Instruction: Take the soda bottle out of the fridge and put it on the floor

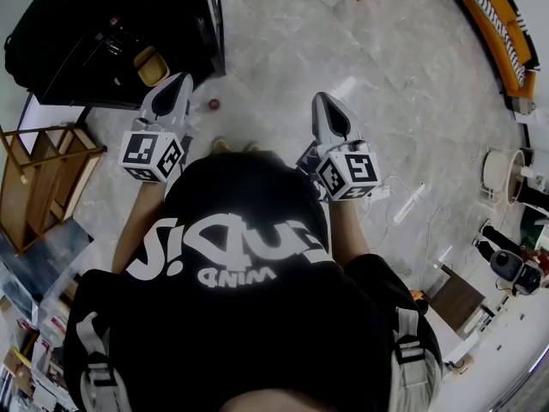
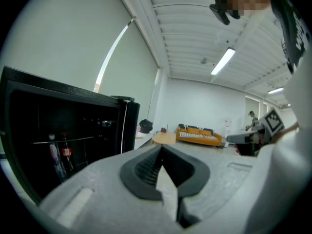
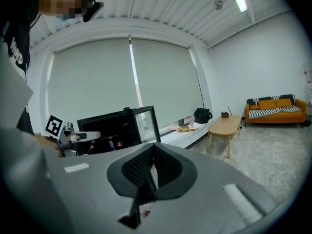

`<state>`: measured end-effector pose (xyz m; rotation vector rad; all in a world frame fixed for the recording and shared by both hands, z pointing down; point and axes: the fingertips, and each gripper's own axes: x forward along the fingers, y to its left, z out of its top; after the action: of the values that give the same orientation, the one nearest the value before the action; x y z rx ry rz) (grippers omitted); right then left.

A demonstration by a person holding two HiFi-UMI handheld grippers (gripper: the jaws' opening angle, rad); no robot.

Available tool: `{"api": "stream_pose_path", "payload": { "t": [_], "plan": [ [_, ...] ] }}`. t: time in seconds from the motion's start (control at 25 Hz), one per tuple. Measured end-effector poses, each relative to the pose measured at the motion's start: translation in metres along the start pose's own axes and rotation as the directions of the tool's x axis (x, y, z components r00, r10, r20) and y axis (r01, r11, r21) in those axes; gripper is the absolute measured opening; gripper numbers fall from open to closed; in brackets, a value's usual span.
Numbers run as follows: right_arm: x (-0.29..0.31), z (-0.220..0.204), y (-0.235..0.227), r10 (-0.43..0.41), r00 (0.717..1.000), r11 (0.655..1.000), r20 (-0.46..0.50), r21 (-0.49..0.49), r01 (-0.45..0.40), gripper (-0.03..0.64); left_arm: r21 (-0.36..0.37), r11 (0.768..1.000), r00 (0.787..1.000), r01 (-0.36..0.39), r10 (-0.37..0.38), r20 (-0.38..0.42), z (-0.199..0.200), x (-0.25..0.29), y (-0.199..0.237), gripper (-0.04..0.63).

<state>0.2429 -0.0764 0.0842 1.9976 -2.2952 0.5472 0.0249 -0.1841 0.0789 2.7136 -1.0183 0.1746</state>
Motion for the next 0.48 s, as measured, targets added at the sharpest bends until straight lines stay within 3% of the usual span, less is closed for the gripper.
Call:
{"api": "stream_pose_path", "payload": {
  "t": [0.48],
  "plan": [
    [-0.0025, -0.0024, 0.0055, 0.027, 1.0, 1.0, 0.001, -0.004, -0.027, 0.0, -0.001, 1.0, 1.0, 0.0, 0.0, 0.004, 0.0055, -0.0043, -0.0063, 0.002]
  ]
}}
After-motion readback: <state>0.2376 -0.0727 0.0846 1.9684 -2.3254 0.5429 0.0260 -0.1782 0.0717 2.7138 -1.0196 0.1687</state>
